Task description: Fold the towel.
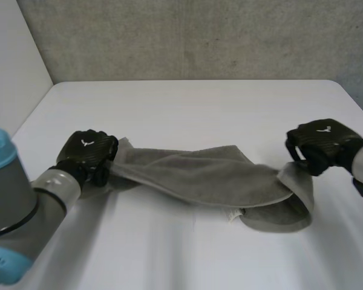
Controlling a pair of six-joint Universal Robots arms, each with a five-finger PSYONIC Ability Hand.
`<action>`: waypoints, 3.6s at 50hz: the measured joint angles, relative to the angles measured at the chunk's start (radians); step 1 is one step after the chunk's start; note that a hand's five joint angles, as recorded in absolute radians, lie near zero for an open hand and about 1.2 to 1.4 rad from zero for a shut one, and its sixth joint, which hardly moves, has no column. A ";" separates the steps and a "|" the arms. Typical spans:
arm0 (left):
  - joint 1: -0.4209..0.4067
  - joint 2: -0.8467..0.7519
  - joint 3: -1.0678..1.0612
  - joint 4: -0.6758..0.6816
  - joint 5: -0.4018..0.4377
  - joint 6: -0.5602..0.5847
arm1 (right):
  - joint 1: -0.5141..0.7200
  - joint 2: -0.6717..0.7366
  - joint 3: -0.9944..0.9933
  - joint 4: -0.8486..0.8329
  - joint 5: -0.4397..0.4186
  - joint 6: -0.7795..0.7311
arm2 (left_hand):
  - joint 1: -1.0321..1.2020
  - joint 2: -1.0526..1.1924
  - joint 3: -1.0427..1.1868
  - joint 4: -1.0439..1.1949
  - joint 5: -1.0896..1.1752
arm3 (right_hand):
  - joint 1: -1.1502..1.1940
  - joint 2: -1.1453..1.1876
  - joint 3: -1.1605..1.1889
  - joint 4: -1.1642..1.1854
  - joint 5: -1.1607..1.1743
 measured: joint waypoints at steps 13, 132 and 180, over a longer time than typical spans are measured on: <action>0.010 -0.183 0.639 -0.013 -0.035 0.043 | 0.150 0.191 -0.381 -0.447 0.011 0.035 | 0.000 0.002 0.002 0.007 0.000 | 0.001 0.000 0.001 0.000 0.002; 0.022 0.096 0.423 -0.083 0.008 -0.306 | 0.416 0.633 -0.353 -0.365 0.232 0.477 | 0.000 0.030 0.004 0.007 0.010 | -0.955 -0.983 -0.976 -0.974 -0.962; 0.110 0.108 0.166 -0.077 0.027 -0.319 | 0.278 0.415 -0.180 -0.363 0.164 0.290 | 0.000 0.030 0.004 0.007 0.009 | -0.322 -0.328 -0.342 -0.331 -0.344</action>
